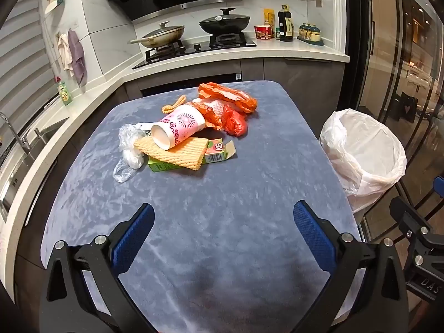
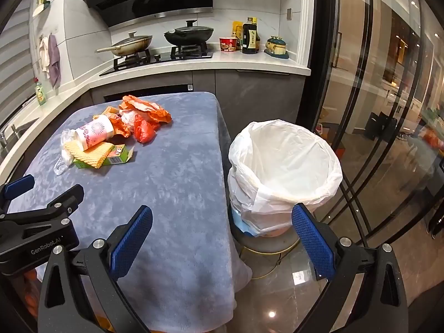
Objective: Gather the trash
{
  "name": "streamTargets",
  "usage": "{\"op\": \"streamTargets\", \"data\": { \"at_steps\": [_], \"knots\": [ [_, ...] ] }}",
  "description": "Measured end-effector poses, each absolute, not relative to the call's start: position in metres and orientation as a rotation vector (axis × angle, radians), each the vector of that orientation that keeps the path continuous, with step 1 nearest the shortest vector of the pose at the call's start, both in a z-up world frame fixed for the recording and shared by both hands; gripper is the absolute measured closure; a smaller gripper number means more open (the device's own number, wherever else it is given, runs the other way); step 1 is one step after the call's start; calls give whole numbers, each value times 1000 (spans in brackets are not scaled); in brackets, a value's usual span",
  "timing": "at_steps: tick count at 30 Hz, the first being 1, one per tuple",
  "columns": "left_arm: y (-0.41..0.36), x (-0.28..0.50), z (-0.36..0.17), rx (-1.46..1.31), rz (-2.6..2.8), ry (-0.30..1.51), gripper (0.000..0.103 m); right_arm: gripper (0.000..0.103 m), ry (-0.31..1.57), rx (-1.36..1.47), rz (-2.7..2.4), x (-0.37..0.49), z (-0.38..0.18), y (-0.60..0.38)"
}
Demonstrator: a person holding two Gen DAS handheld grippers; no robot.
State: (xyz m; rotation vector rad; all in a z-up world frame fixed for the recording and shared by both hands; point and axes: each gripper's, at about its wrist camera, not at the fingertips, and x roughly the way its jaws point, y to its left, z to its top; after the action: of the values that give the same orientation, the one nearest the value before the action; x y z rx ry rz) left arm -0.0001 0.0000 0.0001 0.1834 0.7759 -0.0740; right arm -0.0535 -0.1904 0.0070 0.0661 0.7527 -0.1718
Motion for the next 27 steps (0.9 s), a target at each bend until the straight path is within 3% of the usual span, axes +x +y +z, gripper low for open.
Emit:
{"op": "streamTargets", "data": {
  "at_steps": [27],
  "knots": [
    [4, -2, 3, 163, -52, 722, 8, 7, 752, 69, -170, -55, 8, -190]
  ]
}}
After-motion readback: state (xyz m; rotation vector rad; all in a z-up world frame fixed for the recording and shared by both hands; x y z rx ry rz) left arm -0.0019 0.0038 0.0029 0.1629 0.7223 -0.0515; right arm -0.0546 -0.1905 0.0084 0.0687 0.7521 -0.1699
